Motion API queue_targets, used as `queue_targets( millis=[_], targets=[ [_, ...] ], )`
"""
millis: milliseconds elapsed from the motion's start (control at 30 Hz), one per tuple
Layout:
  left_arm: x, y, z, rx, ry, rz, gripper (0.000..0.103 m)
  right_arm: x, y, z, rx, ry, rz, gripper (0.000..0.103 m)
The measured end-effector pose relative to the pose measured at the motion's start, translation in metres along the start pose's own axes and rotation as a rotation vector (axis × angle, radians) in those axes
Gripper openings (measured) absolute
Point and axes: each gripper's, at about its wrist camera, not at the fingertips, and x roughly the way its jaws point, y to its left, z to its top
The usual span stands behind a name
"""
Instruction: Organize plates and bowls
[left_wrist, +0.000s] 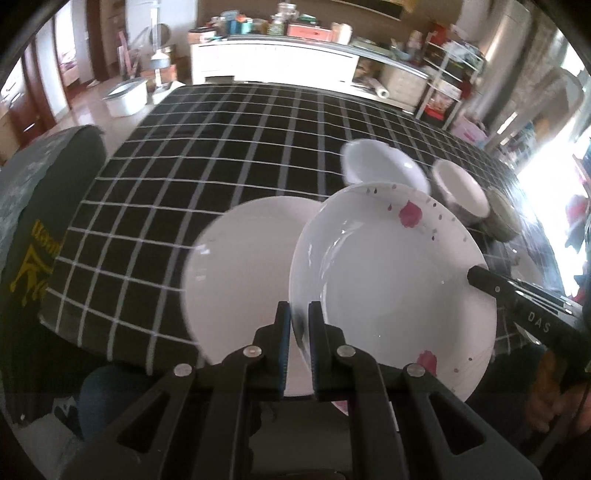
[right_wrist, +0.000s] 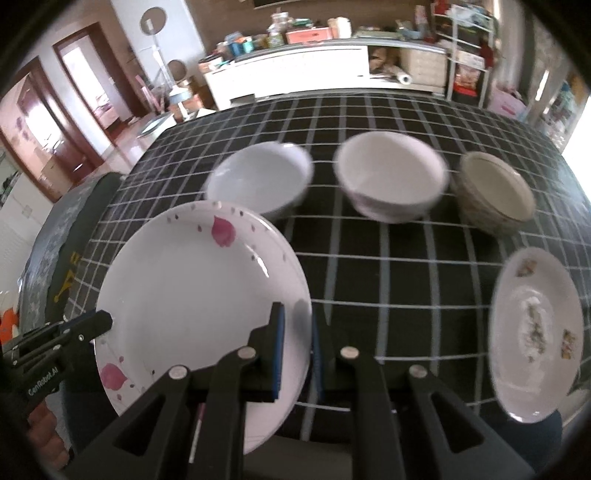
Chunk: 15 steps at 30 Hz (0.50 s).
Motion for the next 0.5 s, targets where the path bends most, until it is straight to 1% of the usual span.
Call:
queue_targets(
  millis=[100, 233, 500],
  targets=[
    [-0.003, 0.017, -0.002, -0.023, -0.001, 0.038, 0.007, 0.012, 0.016, 0.003, -0.018, 0.023, 0.020, 0.017],
    [-0.002, 0.040, -0.004, -0.060, 0.012, 0.058, 0.007, 0.026, 0.032, 0.005, -0.045, 0.044, 0.033, 0.017],
    [0.006, 0.064, -0.003, -0.095, 0.020, 0.080, 0.007, 0.048, 0.057, 0.008, -0.094, 0.079, 0.025, 0.017]
  ],
)
